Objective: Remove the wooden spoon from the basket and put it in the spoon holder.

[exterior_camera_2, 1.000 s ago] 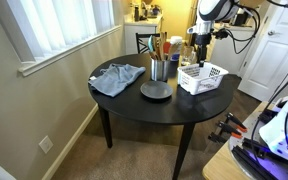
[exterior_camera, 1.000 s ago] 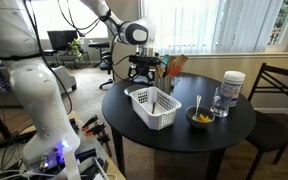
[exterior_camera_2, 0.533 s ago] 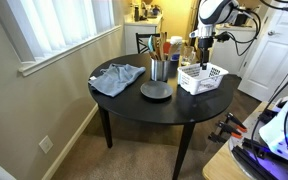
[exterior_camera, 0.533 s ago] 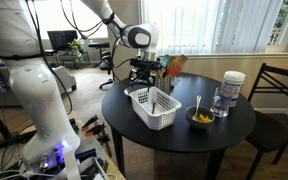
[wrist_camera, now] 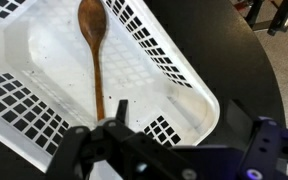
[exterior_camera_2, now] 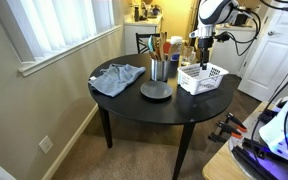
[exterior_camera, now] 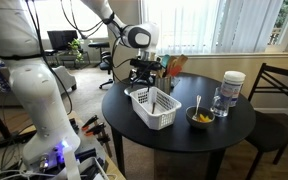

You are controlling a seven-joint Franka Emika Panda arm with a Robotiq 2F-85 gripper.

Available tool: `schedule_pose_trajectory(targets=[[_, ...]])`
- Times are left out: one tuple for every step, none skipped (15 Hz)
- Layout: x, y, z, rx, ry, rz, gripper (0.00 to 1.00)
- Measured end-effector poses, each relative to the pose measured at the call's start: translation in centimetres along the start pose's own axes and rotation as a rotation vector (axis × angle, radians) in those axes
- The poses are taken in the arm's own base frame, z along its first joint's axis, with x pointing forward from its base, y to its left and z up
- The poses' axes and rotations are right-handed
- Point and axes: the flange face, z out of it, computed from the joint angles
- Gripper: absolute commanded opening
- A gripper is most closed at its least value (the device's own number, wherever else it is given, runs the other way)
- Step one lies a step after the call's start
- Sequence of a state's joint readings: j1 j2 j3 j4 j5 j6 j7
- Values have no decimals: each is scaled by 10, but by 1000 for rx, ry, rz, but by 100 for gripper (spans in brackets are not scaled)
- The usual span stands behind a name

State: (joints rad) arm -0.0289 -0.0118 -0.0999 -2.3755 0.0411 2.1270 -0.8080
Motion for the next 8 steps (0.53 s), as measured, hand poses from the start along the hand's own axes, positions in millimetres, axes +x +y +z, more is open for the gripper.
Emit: schedule_pose_trajectory(targets=[[0, 0, 1, 3, -1, -2, 100], [1, 0, 5, 10, -5, -6, 100], [2, 1, 10, 25, -6, -12, 100], [3, 2, 17, 48, -2, -26, 100], [4, 4, 25, 71, 0, -38, 100], [5, 7, 33, 91, 0, -50, 100], [6, 11, 41, 107, -4, -66, 100], [8, 15, 46, 115, -8, -80, 100]])
